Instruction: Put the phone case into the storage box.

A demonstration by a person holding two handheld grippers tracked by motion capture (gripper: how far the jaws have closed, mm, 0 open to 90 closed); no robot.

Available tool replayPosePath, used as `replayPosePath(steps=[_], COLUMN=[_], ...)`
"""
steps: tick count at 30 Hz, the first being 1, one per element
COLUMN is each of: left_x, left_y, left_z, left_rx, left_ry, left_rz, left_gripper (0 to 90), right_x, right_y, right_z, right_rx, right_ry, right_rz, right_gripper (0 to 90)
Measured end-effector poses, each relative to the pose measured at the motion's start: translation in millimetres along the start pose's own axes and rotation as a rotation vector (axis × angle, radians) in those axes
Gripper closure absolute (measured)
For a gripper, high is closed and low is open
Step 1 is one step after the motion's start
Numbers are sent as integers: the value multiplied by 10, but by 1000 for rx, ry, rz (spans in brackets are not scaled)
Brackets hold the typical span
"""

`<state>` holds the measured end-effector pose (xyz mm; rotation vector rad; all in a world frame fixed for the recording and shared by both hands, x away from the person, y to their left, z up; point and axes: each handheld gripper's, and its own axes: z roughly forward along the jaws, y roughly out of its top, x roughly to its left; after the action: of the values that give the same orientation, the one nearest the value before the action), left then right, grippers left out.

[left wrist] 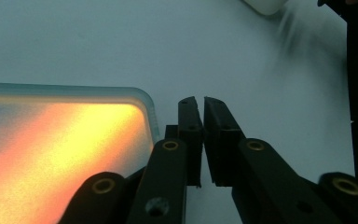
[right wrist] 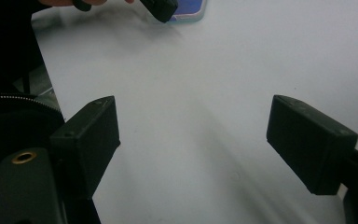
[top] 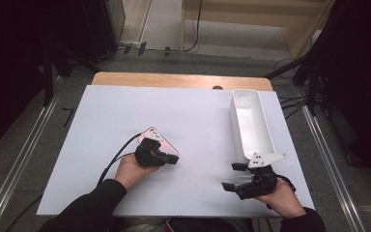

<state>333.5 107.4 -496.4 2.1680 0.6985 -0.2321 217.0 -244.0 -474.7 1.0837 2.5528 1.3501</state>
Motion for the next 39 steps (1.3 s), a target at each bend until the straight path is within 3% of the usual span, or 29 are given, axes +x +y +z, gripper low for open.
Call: replayPosePath(steps=[5,13,16,22,24,27,39], left_x=[-23,-107,-140,-220,-236,-286,-337], left_y=[21,50,58,48,41,11,-70], left_z=[-62,-139,-164,-264,-275,-309,-429], left_rx=[-7,-9,23,14,12,32,23], left_ry=[-11,-42,-36,-68,-67,-50,-65], left_rz=[-13,-3,-1,5,7,46,65], left_gripper=[784,612,564,451,438,423,361], right_x=[1,2,2,1,2,4,4], right_y=[1,0,0,0,0,0,-1], right_z=[2,2,2,6,5,4,7], right_rx=[0,1,2,3,2,5,12], right_ry=[-1,-1,-1,1,2,2,2], right_rz=[-3,-2,-3,-4,-3,-2,-6], right_gripper=[158,158,158,158,158,158,158])
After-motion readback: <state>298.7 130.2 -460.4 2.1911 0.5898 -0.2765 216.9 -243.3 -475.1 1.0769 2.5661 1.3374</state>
